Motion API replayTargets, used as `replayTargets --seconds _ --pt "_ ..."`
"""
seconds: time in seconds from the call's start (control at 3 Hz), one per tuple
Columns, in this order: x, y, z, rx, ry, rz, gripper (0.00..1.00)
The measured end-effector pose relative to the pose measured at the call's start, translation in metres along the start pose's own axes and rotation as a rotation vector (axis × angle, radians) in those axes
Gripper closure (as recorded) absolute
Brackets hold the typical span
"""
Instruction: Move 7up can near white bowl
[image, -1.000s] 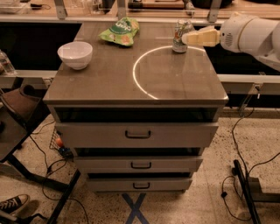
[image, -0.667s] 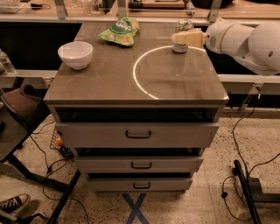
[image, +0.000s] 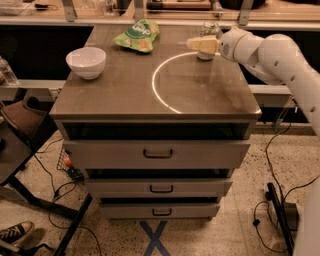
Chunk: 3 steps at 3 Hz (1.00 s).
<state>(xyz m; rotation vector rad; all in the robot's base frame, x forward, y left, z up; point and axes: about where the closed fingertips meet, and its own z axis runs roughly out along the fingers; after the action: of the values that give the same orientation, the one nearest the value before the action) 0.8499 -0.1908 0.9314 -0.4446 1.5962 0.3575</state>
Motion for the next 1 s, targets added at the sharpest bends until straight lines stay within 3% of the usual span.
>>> replayTargets --seconds 0.33,0.67,1.0 --pt "0.007 -0.005 0.032 -0.028 -0.028 0.004 0.00" --pt "0.008 -0.009 0.060 -0.054 -0.047 0.008 0.18" --pt "-0.001 -0.014 0.061 -0.048 -0.064 0.003 0.42"
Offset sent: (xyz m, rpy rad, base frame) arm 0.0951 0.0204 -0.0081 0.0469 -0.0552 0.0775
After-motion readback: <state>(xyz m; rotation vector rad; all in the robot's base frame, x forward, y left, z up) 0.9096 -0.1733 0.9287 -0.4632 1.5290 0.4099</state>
